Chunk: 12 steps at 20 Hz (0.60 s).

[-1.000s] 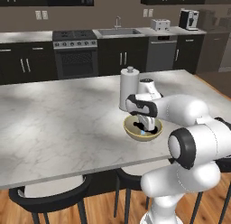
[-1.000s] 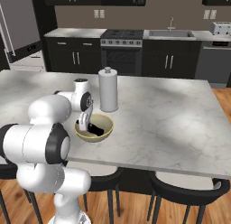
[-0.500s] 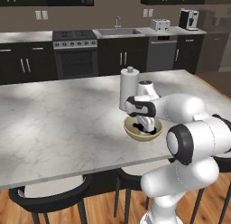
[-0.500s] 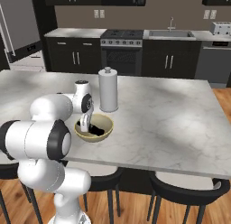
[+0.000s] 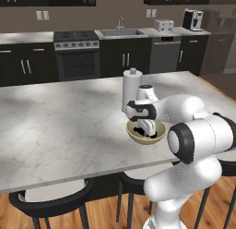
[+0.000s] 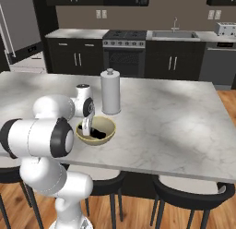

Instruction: Open the fridge, grab two sodas, and place both sodas inside the bowl with ice on the dining counter.

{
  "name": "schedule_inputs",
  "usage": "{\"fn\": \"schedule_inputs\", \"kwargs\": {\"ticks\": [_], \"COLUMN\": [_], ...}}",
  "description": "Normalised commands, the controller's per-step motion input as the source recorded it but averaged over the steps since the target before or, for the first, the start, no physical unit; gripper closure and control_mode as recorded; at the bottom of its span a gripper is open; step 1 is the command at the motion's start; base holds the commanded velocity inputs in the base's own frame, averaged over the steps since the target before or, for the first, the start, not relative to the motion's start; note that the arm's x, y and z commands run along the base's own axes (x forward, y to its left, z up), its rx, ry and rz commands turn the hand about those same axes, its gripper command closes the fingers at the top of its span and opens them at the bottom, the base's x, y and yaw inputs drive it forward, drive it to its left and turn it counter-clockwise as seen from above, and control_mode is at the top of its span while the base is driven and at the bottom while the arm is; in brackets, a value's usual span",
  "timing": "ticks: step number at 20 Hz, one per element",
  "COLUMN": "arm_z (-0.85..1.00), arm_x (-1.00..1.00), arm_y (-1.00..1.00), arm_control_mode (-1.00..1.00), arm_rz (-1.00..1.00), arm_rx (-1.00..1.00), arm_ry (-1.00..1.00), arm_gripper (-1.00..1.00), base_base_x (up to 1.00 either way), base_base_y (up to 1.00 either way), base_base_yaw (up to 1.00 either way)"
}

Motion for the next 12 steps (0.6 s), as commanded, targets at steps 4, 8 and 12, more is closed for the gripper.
{"fn": "schedule_inputs", "kwargs": {"ticks": [4, 8, 12], "arm_z": [0.04, 0.26, 0.44], "arm_x": [0.00, -0.02, -0.12], "arm_y": [0.00, -0.01, -0.08], "arm_control_mode": [-1.00, -1.00, -1.00], "arm_rz": [0.02, 0.03, 0.00], "arm_rx": [0.00, 0.00, 0.00], "arm_ry": [-0.01, -0.04, -0.09], "arm_gripper": [1.00, 1.00, 1.00], "base_base_x": [0.00, 0.00, 0.00], "base_base_y": [0.00, 0.00, 0.00], "base_base_yaw": [0.00, 0.00, 0.00]}}
